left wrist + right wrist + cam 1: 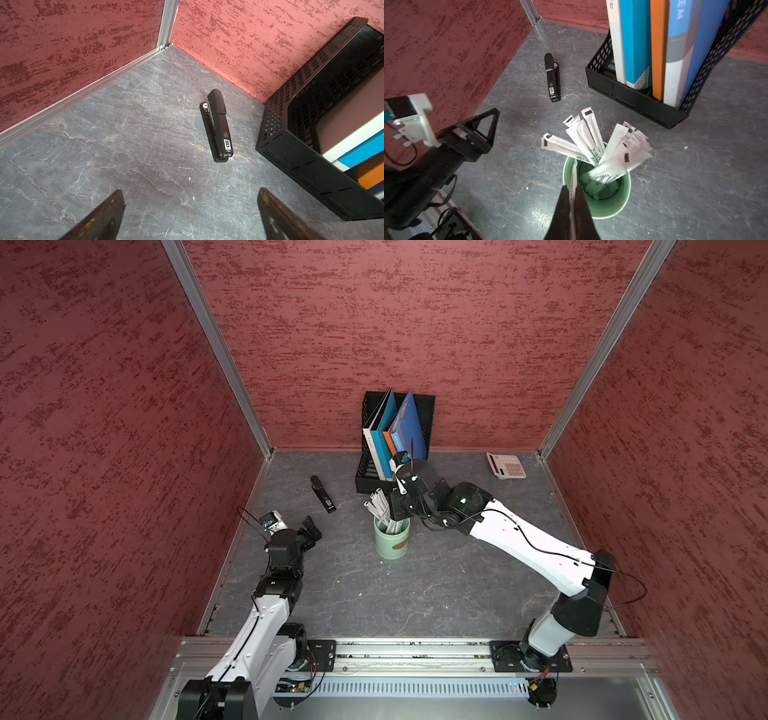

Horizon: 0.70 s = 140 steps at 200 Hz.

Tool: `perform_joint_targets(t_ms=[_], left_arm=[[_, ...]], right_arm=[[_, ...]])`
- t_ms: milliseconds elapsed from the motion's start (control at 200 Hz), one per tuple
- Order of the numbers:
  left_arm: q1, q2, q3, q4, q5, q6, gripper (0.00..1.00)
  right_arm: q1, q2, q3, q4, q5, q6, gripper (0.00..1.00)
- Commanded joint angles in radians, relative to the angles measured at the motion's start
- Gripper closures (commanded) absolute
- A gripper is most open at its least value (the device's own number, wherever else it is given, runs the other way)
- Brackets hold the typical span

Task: Take the straws out of the storage container
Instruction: Pick up the straw from the container, then place the straw at the center of the board.

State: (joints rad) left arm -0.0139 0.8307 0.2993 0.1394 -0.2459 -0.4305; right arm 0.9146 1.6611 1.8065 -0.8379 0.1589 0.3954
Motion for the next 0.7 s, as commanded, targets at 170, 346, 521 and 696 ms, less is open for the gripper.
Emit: perform_joint_targets(t_ms=[170,346,521,696], left_arm=[[0.006,-0.015,0.018,0.006,-0.012,-0.001,0.00],[0.005,-0.018,0.017,0.006,-0.013,-0.002,0.01],[0.005,-0.018,0.018,0.006,-0.013,-0.002,0.00],[0.005,-0.017,0.017,0.006,-0.013,-0.002,0.00]], right_arm=[[-0.005,-0.009,0.367,-0.410,-0.126,-0.097,1.00],[-0.018,0.103,0.675,-0.735,-0.190,-0.116,1.00],[-0.047,0.157,0.689,-0.912,-0.204,-0.130,1.00],[-0.107,0.108,0.494,-0.877,-0.265,-0.138,1.00]])
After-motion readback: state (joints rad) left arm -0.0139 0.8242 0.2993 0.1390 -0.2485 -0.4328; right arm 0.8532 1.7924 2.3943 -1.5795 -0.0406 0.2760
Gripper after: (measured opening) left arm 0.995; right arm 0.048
